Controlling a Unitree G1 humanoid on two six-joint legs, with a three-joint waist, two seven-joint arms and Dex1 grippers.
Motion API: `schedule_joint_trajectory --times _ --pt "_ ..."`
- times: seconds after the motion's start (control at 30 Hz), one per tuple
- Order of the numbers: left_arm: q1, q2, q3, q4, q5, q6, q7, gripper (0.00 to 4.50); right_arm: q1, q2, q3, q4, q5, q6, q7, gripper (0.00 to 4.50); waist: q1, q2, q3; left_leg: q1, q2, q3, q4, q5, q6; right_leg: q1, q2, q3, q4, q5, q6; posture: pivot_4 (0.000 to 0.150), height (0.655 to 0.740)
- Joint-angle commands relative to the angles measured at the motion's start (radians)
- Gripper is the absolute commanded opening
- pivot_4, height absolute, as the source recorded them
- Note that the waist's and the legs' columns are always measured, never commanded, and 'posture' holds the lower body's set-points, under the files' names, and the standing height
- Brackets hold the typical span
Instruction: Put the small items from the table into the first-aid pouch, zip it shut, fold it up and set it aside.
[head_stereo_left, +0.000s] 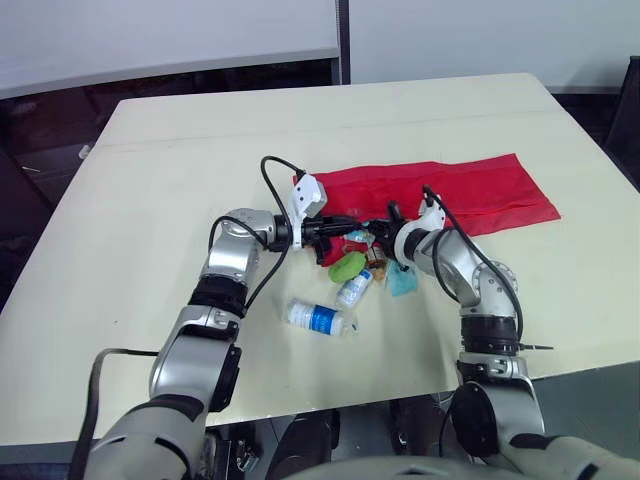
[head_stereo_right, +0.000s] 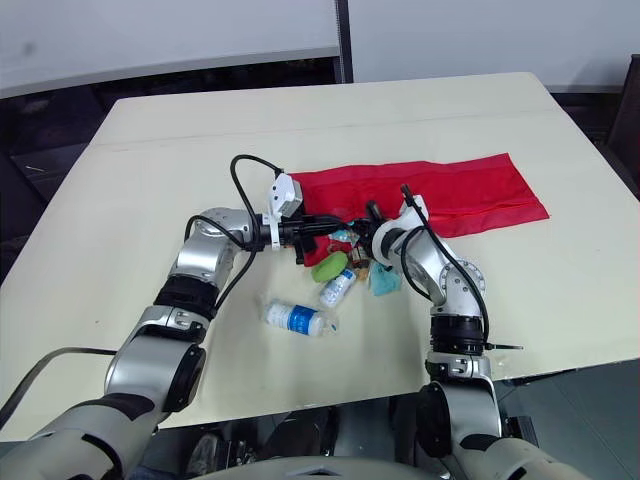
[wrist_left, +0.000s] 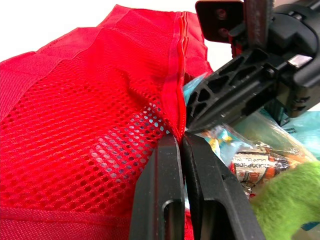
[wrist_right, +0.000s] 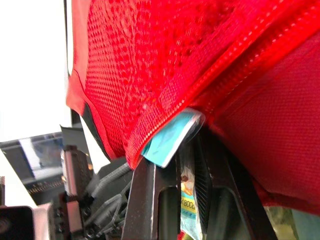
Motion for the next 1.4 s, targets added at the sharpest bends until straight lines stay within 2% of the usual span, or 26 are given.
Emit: schedule_joint_trajectory --times 0.03,0.23,0.43,0.47,0.6,1.03,1.07,1.2,1.23,1.4 --pt "0.024 -0.009 -0.031 -0.053 -0.025 0.042 -0.058 0.06 0.005 0.099 -0.018 -0.04 -0.01 -0.106 0.069 0.0 0.001 0.0 0.0 0.0 0.0 0.0 0.0 0.0 0.0 0.0 0.0 0.0 0.0 0.0 0.0 0.15 0.7368" --pt "0.025 -0.037 -0.01 -0.114 -0.085 0.152 -0.045 0.06 0.025 0.13 0.055 -0.029 -0.113 -0.202 0.203 0.0 0.0 0.0 0.0 -0.001 0.0 0.0 -0.001 0.0 0.0 -0.001 0.001 0.0 0.0 0.0 0.0 0.15 0.7368" --pt "0.014 -0.025 -0.007 -0.086 -0.064 0.135 -0.02 0.06 0.057 0.085 0.111 -0.024 -0.124 -0.139 0.248 0.0 0.0 0.0 0.0 0.0 0.0 0.0 -0.001 0.0 0.0 -0.001 0.001 0.0 0.0 0.0 0.0 0.15 0.7368" --pt "0.008 -0.021 -0.005 -0.072 -0.06 0.127 -0.017 0.0 0.063 0.074 0.116 -0.031 -0.121 -0.12 0.247 0.9 0.001 0.0 0.0 0.0 0.0 0.0 -0.001 0.0 0.0 -0.001 0.001 0.0 0.0 0.0 0.0 0.15 0.7368" --pt "-0.017 -0.01 0.002 -0.021 -0.054 0.099 -0.013 0.0 0.089 0.035 0.122 -0.061 -0.113 -0.045 0.234 2.51 0.004 0.0 0.0 0.0 0.0 0.0 -0.002 0.0 0.0 -0.001 0.0 0.001 -0.001 0.0 0.0 0.15 0.7368" --pt "-0.047 0.004 0.019 0.099 -0.028 0.025 -0.005 0.0 0.146 -0.139 0.095 -0.157 -0.042 0.174 0.235 2.51 0.011 0.0 0.0 -0.001 -0.001 -0.001 -0.002 0.0 0.0 -0.001 0.0 0.0 -0.002 0.0 0.0 0.15 0.7368" --pt "-0.051 0.004 0.019 0.105 -0.028 0.022 -0.006 0.0 0.146 -0.15 0.095 -0.16 -0.041 0.181 0.242 1.97 0.011 0.0 0.0 -0.001 -0.001 0.0 -0.002 0.0 0.0 -0.001 0.0 0.0 -0.002 0.0 0.0 0.15 0.7368" --pt "-0.06 0.001 0.022 0.122 -0.028 0.014 -0.005 0.0 0.144 -0.177 0.105 -0.17 -0.051 0.203 0.266 0.59 0.01 0.0 0.0 -0.001 -0.001 0.0 -0.002 -0.001 0.001 -0.001 0.0 0.0 -0.002 0.0 0.0 0.15 0.7368" --pt "-0.062 0.0 0.022 0.124 -0.028 0.013 -0.005 0.0 0.144 -0.18 0.108 -0.172 -0.054 0.207 0.27 0.09 0.011 0.0 0.0 -0.001 -0.001 0.0 -0.002 -0.001 0.001 -0.001 0.0 0.0 -0.002 0.0 0.0 0.15 0.7368" --pt "-0.05 -0.011 0.014 0.098 -0.038 0.019 -0.024 0.0 0.123 -0.151 0.139 -0.143 -0.115 0.192 0.285 0.04 0.009 0.0 0.0 -0.001 -0.001 0.0 -0.002 -0.001 0.001 -0.001 0.0 -0.001 -0.001 0.0 0.0 0.15 0.7368"
